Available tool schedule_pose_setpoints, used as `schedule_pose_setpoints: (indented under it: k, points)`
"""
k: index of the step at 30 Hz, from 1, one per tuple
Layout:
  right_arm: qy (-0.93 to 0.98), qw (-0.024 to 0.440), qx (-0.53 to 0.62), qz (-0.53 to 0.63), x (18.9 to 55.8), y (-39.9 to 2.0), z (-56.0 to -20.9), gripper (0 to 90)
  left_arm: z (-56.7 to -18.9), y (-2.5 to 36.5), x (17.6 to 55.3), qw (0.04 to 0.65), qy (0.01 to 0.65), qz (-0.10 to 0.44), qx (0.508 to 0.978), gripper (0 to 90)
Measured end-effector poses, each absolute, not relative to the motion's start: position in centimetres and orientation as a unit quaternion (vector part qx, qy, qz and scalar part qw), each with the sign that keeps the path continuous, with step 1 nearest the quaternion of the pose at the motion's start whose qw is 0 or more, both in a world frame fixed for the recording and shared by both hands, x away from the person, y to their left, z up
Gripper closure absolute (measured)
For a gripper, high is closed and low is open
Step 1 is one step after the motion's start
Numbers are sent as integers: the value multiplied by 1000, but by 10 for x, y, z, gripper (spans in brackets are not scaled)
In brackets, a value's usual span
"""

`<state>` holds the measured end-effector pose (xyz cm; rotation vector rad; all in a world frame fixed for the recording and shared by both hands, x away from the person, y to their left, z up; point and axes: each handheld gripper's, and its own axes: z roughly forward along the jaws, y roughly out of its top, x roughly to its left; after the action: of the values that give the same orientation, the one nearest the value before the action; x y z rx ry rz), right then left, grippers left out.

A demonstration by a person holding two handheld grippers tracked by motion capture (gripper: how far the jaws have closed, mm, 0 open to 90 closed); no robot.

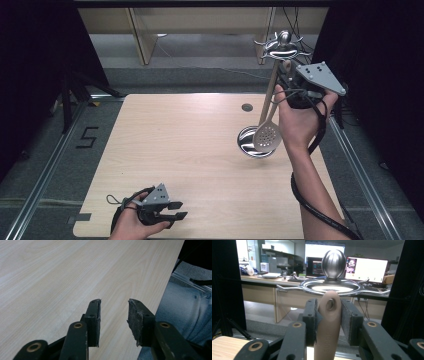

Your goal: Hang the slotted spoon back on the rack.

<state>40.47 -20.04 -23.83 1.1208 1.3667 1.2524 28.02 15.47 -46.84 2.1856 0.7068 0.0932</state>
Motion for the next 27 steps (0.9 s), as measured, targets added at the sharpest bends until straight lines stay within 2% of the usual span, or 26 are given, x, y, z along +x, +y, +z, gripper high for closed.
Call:
schedule_pose_setpoints:
  k: [2,3,5,7,13,22,27]
  points:
    - [557,472,450,514,405,-201,-237,655,-469,154,280,413,283,34,865,613]
    - [554,474,447,518,402,-202,-235,596,-469,154,280,412,282,34,866,613]
    - [554,472,447,521,400,-202,-235,575,-468,155,280,413,282,34,866,614]
    - [557,480,437,517,393,-205,-238,510,-468,155,280,411,280,35,867,613]
    - [568,464,444,516,377,-218,-253,443,-467,156,281,410,269,45,870,605]
    - [605,421,464,491,353,-242,-302,417,-469,156,281,414,286,43,863,588]
    - [621,412,464,479,344,-253,-321,412,-470,156,281,413,287,44,863,579]
